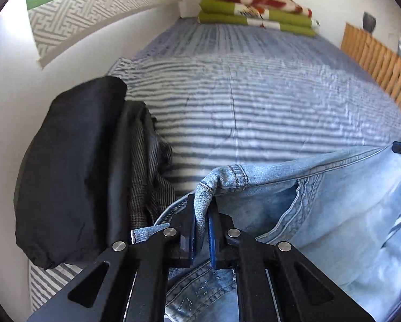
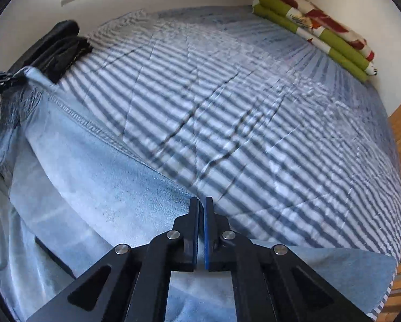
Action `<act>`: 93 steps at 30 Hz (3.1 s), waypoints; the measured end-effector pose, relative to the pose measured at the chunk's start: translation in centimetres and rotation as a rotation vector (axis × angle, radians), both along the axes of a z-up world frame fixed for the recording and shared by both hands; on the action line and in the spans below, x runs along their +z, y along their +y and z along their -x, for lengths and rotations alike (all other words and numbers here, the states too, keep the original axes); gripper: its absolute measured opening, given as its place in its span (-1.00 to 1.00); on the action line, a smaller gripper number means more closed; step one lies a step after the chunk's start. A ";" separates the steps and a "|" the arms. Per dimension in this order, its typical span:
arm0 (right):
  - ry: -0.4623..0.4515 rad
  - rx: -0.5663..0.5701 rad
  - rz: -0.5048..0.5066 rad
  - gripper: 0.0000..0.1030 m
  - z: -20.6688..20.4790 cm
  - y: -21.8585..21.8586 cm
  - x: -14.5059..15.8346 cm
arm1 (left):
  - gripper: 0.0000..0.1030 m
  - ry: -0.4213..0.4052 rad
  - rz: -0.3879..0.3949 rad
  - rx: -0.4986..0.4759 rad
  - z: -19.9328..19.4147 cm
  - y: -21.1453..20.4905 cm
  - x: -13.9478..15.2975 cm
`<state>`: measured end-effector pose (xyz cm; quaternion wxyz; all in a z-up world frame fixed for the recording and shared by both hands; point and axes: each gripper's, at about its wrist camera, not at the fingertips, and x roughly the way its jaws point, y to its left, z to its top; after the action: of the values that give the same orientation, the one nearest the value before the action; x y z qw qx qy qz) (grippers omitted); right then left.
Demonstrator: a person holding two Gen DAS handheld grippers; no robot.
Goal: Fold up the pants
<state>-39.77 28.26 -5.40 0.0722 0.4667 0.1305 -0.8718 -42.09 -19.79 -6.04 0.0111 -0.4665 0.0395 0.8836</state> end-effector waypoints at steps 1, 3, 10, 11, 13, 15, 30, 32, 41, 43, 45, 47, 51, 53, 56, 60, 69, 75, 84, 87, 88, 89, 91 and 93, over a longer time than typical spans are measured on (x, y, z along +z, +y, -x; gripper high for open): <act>0.051 -0.026 -0.019 -0.96 0.4 -0.2 1.0 | -0.86 0.008 -0.003 0.011 0.4 0.1 0.4; 0.151 -0.080 -0.066 -0.96 1.6 -0.8 2.4 | -0.86 0.000 0.030 0.032 1.7 0.7 0.1; 0.063 -0.202 -0.139 -0.73 5.8 -0.2 -1.1 | -0.65 -0.176 0.151 0.128 6.0 2.1 -6.4; 0.050 -0.211 -0.078 -0.62 5.1 0.6 -0.5 | -0.65 -0.168 0.139 0.116 5.6 2.1 -6.2; 0.020 -0.223 0.048 -0.60 2.7 2.7 0.9 | -0.46 -0.138 0.100 0.095 4.3 1.8 -4.8; -0.004 -0.219 0.100 -0.60 -0.1 4.1 1.8 | -0.33 -0.104 0.082 0.101 2.7 1.0 -3.4; -0.131 -0.568 0.212 -0.56 -27.1 14.7 -1.3 | -0.02 -0.227 -0.024 0.052 -16.2 -0.7 -3.6; -0.129 -0.596 0.180 -0.56 -28.8 15.4 -1.3 | -0.02 -0.235 -0.042 0.053 -17.5 0.1 -4.1; -0.056 -0.788 0.217 -0.19 -29.6 24.0 0.2 | -0.02 -0.297 0.001 -0.004 -19.4 4.9 -6.4; -0.070 -0.826 0.326 -0.19 -28.7 26.3 -0.4 | -0.02 -0.299 -0.004 -0.018 -19.4 5.8 -6.3; -0.079 -0.853 0.435 -0.19 -26.9 28.0 -1.2 | -0.02 -0.283 0.006 -0.027 -19.1 7.0 -5.7; -0.080 -0.857 0.486 -0.19 -24.2 28.5 -2.1 | -0.02 -0.266 -0.005 -0.052 -18.6 8.9 -4.9; -0.100 -0.880 0.452 -0.19 -18.2 28.9 -4.1 | -0.02 -0.242 0.002 -0.175 -16.7 14.8 -3.8; -0.109 -0.918 0.463 -0.19 -16.3 29.7 -5.0 | -0.02 -0.237 -0.013 -0.241 -15.1 18.3 -3.4; -0.117 -1.022 0.502 -0.17 -14.4 32.3 -6.6 | 0.06 -0.227 -0.005 -0.362 -12.3 24.7 -3.7; -0.087 -1.135 0.566 -0.15 -13.8 35.4 -7.8 | 0.13 -0.212 0.030 -0.519 -9.2 33.7 -5.6; -0.024 -1.286 0.577 -0.12 -16.1 40.4 -7.2 | 0.13 -0.098 0.179 -0.650 -5.0 49.7 -10.0; 0.022 -1.273 0.724 -0.03 -16.8 43.4 -8.1 | -0.80 -0.144 0.169 -0.618 -1.2 51.7 -12.2; 0.065 -1.052 0.552 -0.94 -11.2 39.9 -2.8 | -0.95 -0.108 0.073 -0.596 1.2 48.1 -7.3; 0.163 -0.960 0.520 -0.94 -11.6 38.7 2.7 | -0.95 -0.060 -0.005 -0.562 1.6 45.7 -3.3; 0.194 -0.942 0.502 -0.94 -12.3 38.3 4.5 | -0.95 -0.044 -0.024 -0.566 1.1 45.0 -2.1; 0.220 -0.925 0.491 -0.94 -13.3 37.9 6.2 | -0.95 -0.030 -0.037 -0.579 -0.2 44.3 -0.8; 0.229 -0.893 0.483 -0.94 -15.9 37.1 8.0 | -0.95 -0.003 -0.032 -0.629 -2.8 43.5 0.8; 0.190 -0.877 0.422 -0.94 -19.5 35.7 8.3 | -0.95 -0.024 -0.017 -0.692 -5.9 43.3 0.8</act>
<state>-20.22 63.92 2.86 -0.2206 0.3714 -0.2514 -0.8661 -36.15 23.53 -5.24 0.3146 -0.4357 0.1880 0.8221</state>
